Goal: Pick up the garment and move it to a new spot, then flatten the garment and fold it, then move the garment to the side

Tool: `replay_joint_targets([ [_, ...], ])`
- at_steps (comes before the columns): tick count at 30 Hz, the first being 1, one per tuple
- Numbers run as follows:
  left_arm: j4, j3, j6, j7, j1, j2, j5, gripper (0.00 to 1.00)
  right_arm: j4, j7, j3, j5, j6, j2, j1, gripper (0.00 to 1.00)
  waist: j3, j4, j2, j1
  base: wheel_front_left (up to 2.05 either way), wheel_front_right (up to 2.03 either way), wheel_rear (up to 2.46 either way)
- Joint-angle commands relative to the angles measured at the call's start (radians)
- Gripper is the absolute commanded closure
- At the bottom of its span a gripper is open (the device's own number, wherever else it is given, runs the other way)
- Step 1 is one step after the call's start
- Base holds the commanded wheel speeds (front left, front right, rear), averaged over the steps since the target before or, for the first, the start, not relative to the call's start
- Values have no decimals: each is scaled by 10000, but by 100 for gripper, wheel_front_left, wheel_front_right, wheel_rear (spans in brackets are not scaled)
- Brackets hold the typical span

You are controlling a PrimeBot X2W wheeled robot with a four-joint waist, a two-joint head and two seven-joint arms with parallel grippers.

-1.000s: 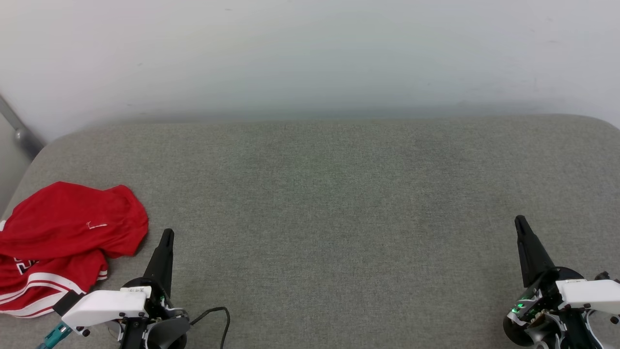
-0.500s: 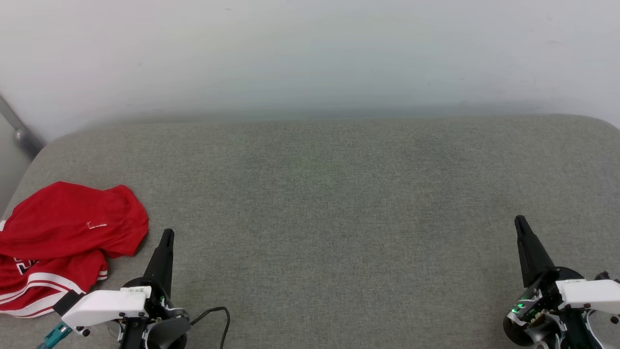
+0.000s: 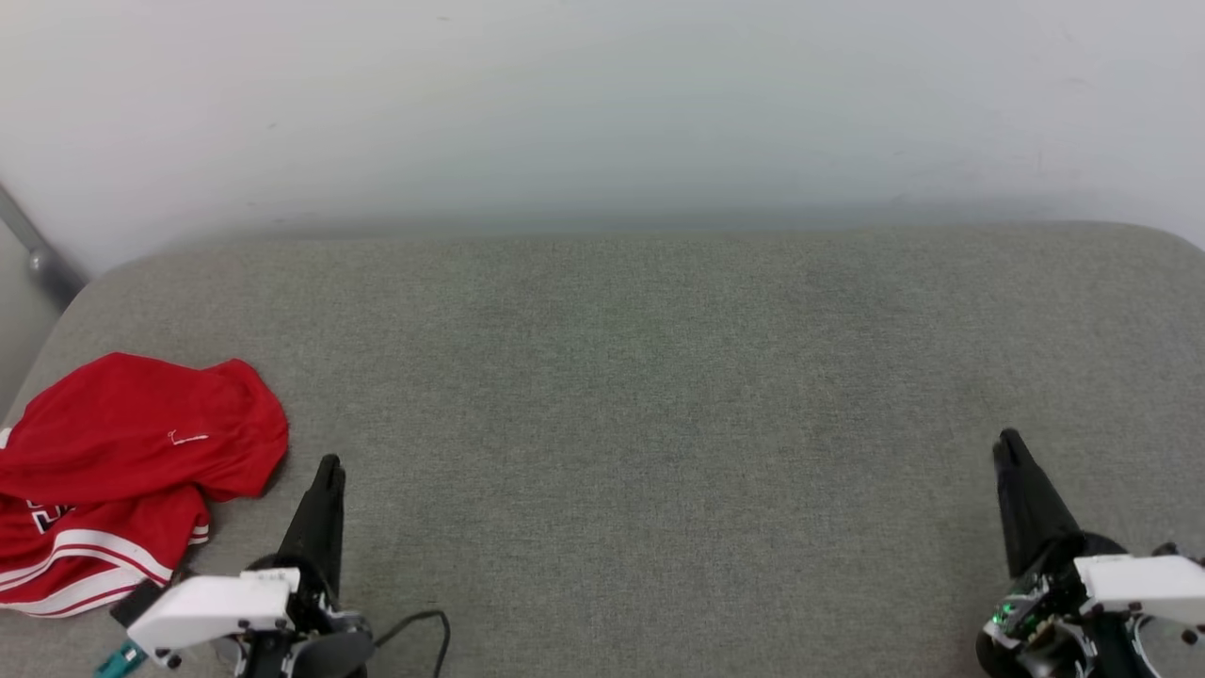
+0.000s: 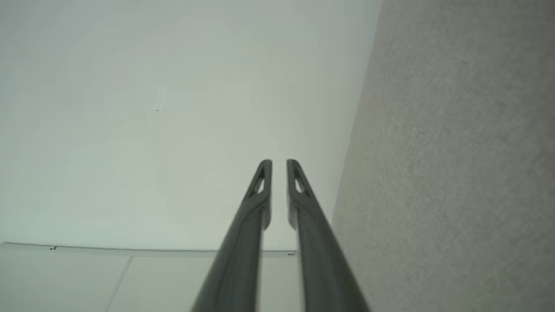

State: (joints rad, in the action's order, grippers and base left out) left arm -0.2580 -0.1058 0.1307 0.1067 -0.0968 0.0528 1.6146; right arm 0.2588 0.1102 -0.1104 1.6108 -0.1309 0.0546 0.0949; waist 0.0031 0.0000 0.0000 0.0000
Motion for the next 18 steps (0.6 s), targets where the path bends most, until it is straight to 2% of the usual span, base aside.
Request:
replay_joint_targets([
  [1, -28, 11, 0, -8, 27, -6, -2, 0, 25, -8, 3, -4, 0, -2, -27, 0, 0, 0, 0, 0, 0, 0, 0],
  [9, 84, 63, 0, -332, 274, -33, -278, 0, 96, -336, -9, -396, 2, -12, -291, 0, 6, 0, 0, 0, 0, 0, 0],
  [18, 594, -75, -374, -755, 275, -31, -2030, 0, -425, -763, -135, -2316, 2, -15, -415, 0, 26, 4, 0, 0, 0, 0, 0],
])
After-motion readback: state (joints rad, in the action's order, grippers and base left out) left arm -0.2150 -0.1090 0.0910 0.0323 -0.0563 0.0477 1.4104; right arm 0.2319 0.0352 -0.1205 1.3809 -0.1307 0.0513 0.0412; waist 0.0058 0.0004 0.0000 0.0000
